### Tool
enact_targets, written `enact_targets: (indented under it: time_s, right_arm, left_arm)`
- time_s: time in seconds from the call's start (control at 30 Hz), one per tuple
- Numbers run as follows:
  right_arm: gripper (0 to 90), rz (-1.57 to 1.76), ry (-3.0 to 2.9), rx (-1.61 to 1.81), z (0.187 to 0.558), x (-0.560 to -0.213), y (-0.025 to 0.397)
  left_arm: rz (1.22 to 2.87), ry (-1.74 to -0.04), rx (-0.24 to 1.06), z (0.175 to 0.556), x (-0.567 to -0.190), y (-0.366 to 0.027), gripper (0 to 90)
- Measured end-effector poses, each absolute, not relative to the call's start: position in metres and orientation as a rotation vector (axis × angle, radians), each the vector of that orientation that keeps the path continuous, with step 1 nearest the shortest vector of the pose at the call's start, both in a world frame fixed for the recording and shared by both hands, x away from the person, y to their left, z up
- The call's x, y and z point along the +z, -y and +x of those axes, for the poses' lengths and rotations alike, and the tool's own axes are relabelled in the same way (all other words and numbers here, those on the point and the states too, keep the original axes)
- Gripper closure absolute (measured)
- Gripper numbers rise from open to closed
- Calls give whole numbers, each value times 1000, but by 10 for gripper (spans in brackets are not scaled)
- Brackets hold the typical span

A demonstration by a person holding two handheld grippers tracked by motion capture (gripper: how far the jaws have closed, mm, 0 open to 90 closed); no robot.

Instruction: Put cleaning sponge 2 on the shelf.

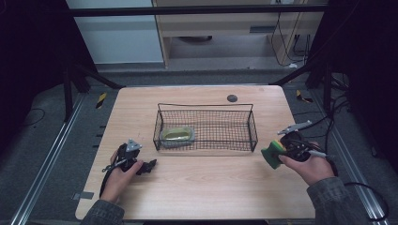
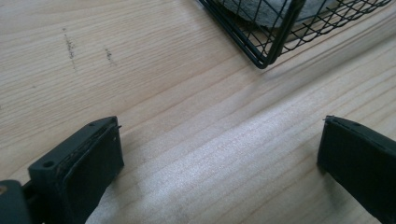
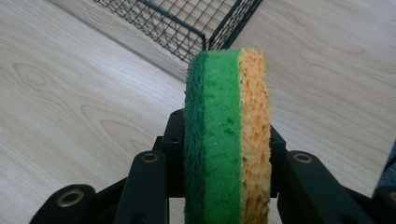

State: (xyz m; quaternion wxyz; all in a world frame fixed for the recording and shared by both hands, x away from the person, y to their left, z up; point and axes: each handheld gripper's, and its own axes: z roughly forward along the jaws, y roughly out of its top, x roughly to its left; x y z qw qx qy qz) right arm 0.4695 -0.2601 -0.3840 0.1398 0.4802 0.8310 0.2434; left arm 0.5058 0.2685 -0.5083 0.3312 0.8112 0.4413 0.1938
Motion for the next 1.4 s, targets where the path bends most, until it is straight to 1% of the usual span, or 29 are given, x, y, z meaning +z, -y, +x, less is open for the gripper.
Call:
enact_targets:
  time_s: [0.17, 0.37, 0.67, 0.9, 1.07, 1.4]
  right_arm:
    - [649, 1371, -2396, 685, 480, -372, 260]
    - [649, 1362, -2383, 666, 498, -363, 256]
    - [650, 1352, -2342, 630, 513, -346, 253]
    - [650, 1305, -2298, 633, 523, -321, 248]
    - [650, 1291, -2266, 657, 538, -303, 243]
    - [650, 1230, -2254, 672, 560, -282, 224]
  left_arm:
    - [2102, -1183, 518, 508, -508, -269, 0]
    - [2102, -1188, 522, 508, -508, -269, 0]
    - [2102, -1188, 522, 508, -508, -269, 0]
    - [2100, -1191, 521, 508, -508, -269, 0]
    - [2096, -1190, 524, 508, -509, -269, 0]
    - [2097, -1190, 523, 508, -509, -269, 0]
